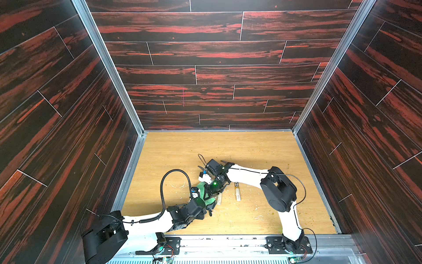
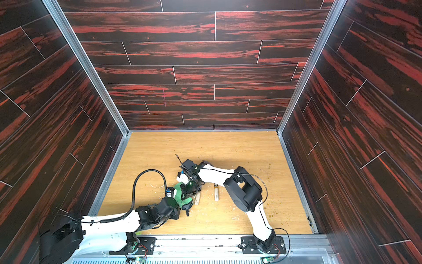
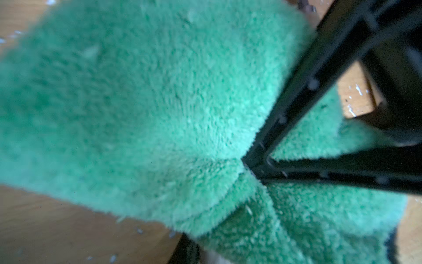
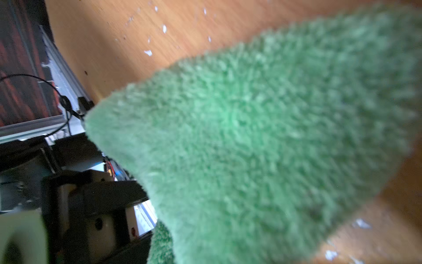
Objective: Wipe small sickles with rags
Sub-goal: Wipe the small sickle.
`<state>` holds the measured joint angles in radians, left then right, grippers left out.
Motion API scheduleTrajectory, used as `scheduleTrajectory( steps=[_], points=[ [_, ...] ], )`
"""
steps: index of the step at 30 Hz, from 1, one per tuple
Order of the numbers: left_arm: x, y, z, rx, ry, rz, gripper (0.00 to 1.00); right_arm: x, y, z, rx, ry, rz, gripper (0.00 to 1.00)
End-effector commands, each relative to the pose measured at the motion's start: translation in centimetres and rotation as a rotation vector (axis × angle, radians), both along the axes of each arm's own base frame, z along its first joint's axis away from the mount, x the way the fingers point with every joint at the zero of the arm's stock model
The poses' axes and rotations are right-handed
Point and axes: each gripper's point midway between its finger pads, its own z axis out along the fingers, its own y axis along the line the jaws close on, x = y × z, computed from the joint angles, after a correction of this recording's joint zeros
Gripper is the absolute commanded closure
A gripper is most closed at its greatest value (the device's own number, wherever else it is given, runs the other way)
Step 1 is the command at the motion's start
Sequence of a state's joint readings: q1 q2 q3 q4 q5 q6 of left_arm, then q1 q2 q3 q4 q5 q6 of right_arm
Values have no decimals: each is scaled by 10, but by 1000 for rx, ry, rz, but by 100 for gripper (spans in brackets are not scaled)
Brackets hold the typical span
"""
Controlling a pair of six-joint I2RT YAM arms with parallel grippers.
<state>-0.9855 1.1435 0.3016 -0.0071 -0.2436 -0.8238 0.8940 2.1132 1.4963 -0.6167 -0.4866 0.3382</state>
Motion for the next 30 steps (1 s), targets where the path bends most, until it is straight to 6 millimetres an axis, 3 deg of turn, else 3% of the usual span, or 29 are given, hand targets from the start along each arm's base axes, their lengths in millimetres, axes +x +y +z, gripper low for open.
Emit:
scheduleTrajectory(
  steps=[1, 10, 15, 18, 23, 27, 30],
  points=[
    [0, -4, 5, -48, -9, 8, 92, 13, -13, -44, -107, 30, -44, 100],
    [-5, 4, 4, -57, -4, 23, 93, 68, -29, -51, -129, 2, -127, 100],
    [-6, 7, 6, -61, -5, 28, 92, 95, -33, -40, -114, -31, -158, 100],
    [-7, 8, 7, -63, -7, 30, 93, 105, -29, -22, -84, -70, -154, 100],
    [-5, 7, 8, -59, -11, 29, 93, 104, -25, 25, -21, -136, -135, 100],
    [-4, 3, 6, -57, -6, 21, 92, 95, -32, 58, -2, -196, -133, 100],
    [-5, 1, 5, -44, 6, 6, 92, 99, -44, 75, -25, -267, -171, 100]
  ],
)
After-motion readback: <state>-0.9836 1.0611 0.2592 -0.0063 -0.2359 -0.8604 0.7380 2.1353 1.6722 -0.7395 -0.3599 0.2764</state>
